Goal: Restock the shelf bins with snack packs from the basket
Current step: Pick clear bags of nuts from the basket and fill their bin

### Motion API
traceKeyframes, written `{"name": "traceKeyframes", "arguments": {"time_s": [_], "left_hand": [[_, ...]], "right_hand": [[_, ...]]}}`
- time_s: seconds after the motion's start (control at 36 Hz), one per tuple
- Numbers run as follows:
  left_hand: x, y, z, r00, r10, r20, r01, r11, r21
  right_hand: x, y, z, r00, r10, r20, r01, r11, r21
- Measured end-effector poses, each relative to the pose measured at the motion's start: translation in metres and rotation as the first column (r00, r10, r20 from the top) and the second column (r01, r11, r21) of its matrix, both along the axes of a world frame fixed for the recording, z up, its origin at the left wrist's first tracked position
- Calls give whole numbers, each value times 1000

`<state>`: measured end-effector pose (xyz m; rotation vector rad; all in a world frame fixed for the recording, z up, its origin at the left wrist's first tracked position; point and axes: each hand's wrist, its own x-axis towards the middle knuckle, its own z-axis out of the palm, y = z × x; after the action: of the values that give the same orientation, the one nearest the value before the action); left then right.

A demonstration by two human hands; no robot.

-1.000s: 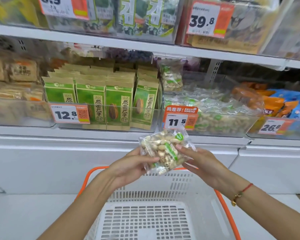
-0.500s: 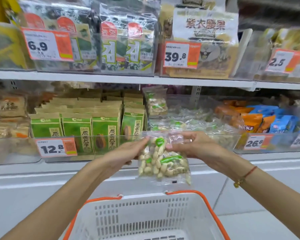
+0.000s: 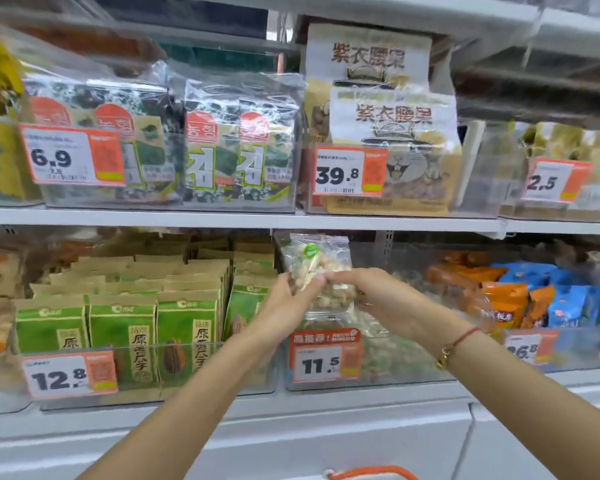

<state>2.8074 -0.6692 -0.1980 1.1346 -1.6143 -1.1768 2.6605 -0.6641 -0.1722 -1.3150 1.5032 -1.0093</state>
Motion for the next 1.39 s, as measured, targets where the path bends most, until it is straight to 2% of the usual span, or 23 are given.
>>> {"name": "traceKeyframes", "arguments": {"time_s": [0.11,0.25,0.33,0.42,0.5,0.56,0.61,0.67,0.72,0.81,0.86,0.97,1.03,1.08,1.14,1.19,1.25,1.33,1.39], "left_hand": [[-8,-30,3,993,23,117,-22,1000,-18],[-6,-69,1,935,210,285,-177,974,-139],[0,-83,-7,898,266,350,-212,960,-184],[2,-90,-18,902,260,344,-199,959,-202],[3,-92,-26,899,325,293,-251,932,-262],[6,-95,-31,904,340,261,-266,922,-281],[7,-95,-33,919,309,244,-233,926,-297],[5,-92,-33,911,322,259,-236,919,-315],[1,-89,-30,880,366,301,-256,902,-347],[-1,-84,-22,773,480,416,-297,852,-431],[0,-78,-18,727,528,439,-330,829,-452],[7,-57,-16,774,519,363,-366,834,-413],[16,-39,-18,827,485,285,-344,837,-426],[31,-13,-24,880,436,190,-317,835,-449],[51,17,-33,918,379,115,-291,843,-453],[71,43,-49,940,323,108,-248,866,-434],[91,62,-73,949,263,174,-184,910,-371],[117,78,-120,914,197,356,-137,973,-187],[134,79,-159,823,123,554,-109,992,-59]], "right_hand": [[-8,-29,-6,998,-61,-16,60,997,-45],[-4,-54,-18,992,-130,6,127,959,-254],[3,-68,-29,976,-217,-26,196,920,-339],[9,-76,-41,941,-286,-181,211,913,-349],[11,-72,-43,857,-340,-387,192,908,-372],[9,-72,-44,863,-301,-405,152,921,-360],[9,-69,-45,912,-211,-352,113,954,-277],[11,-71,-48,901,-175,-396,77,965,-251],[13,-75,-51,870,-205,-448,90,960,-265],[13,-72,-45,782,-256,-569,108,954,-281],[11,-66,-37,752,-235,-616,91,963,-255],[9,-43,-31,801,-191,-568,77,973,-219],[9,-19,-37,792,-260,-552,65,936,-347],[12,11,-51,806,-334,-488,22,842,-538],[18,42,-71,843,-300,-447,-65,768,-637],[27,64,-97,854,-177,-490,-185,775,-604],[39,77,-125,813,-26,-582,-315,821,-477],[57,78,-170,671,208,-711,-468,863,-190],[69,74,-201,587,365,-723,-521,854,8]]}}
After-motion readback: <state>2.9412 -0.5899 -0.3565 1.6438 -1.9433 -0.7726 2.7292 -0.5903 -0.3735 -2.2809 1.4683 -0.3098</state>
